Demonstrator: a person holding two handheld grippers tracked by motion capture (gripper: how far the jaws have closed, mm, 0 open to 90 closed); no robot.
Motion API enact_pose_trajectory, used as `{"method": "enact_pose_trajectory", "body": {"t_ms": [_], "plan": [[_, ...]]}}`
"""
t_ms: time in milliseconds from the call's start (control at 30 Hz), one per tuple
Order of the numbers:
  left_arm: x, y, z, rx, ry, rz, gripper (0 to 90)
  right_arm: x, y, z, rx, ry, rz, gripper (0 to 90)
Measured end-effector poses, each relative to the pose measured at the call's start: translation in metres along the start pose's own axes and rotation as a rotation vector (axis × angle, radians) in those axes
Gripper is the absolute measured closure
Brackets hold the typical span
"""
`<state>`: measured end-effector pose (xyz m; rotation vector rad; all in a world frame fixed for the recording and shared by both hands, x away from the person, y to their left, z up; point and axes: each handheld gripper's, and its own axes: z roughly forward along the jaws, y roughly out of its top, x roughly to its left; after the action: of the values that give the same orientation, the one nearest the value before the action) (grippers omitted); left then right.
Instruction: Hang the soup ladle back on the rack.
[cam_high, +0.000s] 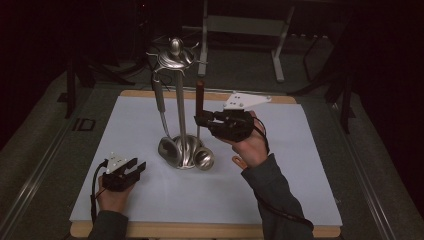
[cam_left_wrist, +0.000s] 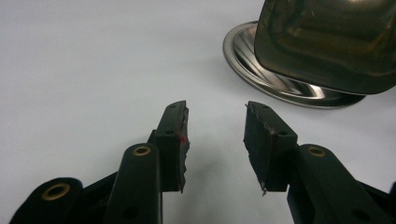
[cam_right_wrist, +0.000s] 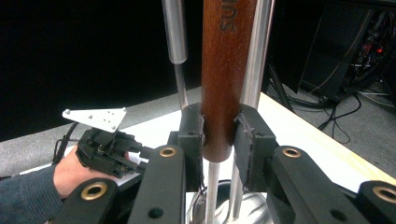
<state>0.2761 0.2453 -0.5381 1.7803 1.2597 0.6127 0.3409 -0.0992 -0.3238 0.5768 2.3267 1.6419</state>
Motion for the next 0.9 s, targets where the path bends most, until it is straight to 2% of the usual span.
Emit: {"method": "enact_pose_trajectory", "body": {"t_ms": [900], "plan": [[0.000, 0.000, 0.000, 0.002, -0.002, -0.001, 59.8, 0.008, 0.021, 0.007, -0.017, 0.010, -0.012, 74.0]]}}
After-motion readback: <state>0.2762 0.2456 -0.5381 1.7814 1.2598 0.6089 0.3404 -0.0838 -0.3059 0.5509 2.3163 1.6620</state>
